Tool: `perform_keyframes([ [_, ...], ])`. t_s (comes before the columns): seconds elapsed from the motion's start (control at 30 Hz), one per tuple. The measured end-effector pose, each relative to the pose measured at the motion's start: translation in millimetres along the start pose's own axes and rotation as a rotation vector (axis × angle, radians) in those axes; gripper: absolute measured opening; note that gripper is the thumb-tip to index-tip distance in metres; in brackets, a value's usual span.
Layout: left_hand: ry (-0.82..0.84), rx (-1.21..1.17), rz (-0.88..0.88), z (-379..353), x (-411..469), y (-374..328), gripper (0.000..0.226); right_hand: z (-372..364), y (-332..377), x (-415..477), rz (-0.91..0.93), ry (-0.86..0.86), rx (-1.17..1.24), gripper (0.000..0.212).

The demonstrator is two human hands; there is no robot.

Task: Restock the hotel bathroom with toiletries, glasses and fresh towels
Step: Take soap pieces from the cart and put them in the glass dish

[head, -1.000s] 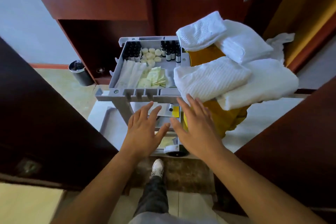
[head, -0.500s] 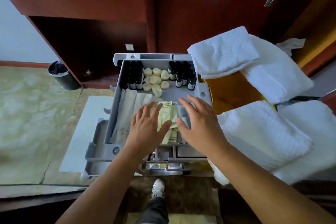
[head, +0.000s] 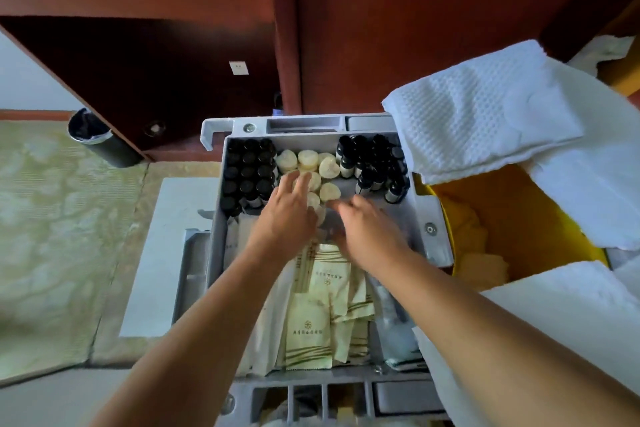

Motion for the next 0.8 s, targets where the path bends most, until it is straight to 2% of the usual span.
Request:
perform_keyframes([
  [0.17, -0.036, 0.080, -0.022, 6.4, 21.0, 1.6, 0.062, -13.0, 7.0, 16.1, 0.051, 0.019, 0.023, 0.048],
  [0.4, -0.001, 0.152, -0.003, -2.1, 24.8, 9.0, 0.051, -16.5, 15.6, 26.4, 0.101, 0.020, -0.016, 0.045],
  [0.8, -0.053, 0.216, -0.031, -5.7, 35.3, 7.8, 0.044, -20.9, 18.2, 32.5, 0.080, -0.018, 0.004, 0.035],
])
Point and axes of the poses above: each hand's wrist, its own x-axis towards the middle knuckle, its own z-axis out of the back of the hand, y = z × x, the point moved 7 cm from there along x, towards the middle knuckle, and after that the axes turned 7 degrees about x, right-handed, at the moved point
